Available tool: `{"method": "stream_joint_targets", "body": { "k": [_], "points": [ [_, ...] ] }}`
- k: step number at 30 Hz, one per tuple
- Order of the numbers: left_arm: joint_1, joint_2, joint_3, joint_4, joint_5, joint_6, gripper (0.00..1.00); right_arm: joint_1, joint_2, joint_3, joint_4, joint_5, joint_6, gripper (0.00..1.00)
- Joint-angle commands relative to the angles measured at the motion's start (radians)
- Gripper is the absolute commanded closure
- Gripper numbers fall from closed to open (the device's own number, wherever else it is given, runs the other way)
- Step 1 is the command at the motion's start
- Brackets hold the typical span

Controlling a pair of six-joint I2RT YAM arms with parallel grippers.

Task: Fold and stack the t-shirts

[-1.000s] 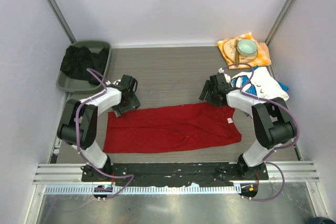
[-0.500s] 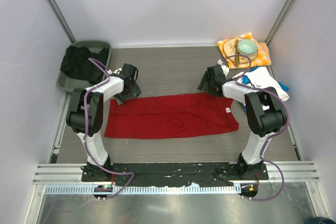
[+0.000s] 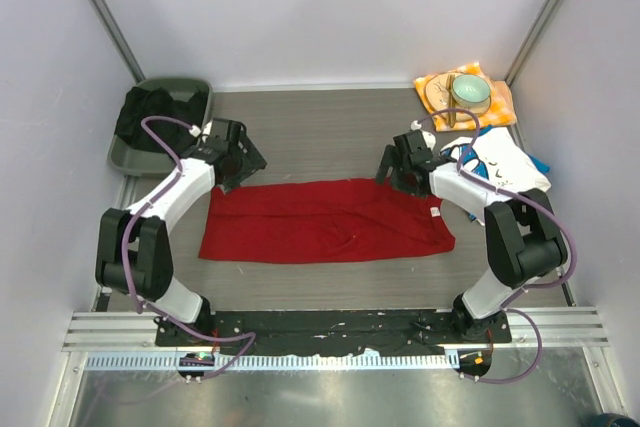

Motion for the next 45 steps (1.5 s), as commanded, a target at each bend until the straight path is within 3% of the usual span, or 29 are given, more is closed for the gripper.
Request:
{"method": "stream_joint_targets", "body": {
  "k": [1, 5, 10, 18, 21, 28, 34, 41, 44, 45],
  "points": [
    [-0.002, -0.053, -0.051, 0.023, 0.027, -0.009, 0.18, 0.047, -0.057, -0.029, -0.022, 0.006, -0.01, 0.15],
    [-0.002, -0.071, -0.083, 0.026, 0.022, -0.007, 0.18, 0.052, -0.051, -0.056, -0.001, -0.004, -0.01, 0.35],
    [-0.002, -0.07, -0.101, 0.029, 0.028, -0.009, 0.18, 0.055, -0.018, -0.056, 0.004, -0.02, -0.014, 0.49],
    [-0.002, -0.074, -0.114, 0.035, 0.027, -0.01, 0.18, 0.061, -0.005, -0.069, 0.021, -0.027, -0.007, 0.56],
    [-0.002, -0.076, -0.114, 0.034, 0.024, -0.01, 0.18, 0.062, 0.001, -0.073, 0.03, -0.032, -0.004, 0.64],
    [-0.002, -0.077, -0.115, 0.034, 0.021, -0.01, 0.18, 0.078, -0.018, -0.072, 0.027, -0.027, -0.007, 0.92],
    [-0.002, -0.08, -0.127, 0.044, 0.031, -0.015, 0.18, 0.147, -0.111, -0.073, -0.024, 0.052, -0.029, 0.99],
    [-0.005, -0.096, -0.141, 0.049, 0.037, -0.018, 0.18, 0.263, -0.257, -0.121, -0.114, 0.112, -0.038, 0.99],
    [-0.006, -0.105, -0.146, 0.05, 0.039, -0.019, 0.19, 0.298, -0.3, -0.151, -0.16, 0.097, -0.044, 0.94],
    [-0.006, -0.108, -0.15, 0.052, 0.037, -0.019, 0.19, 0.308, -0.318, -0.157, -0.183, 0.092, -0.05, 0.87]
  ]
}}
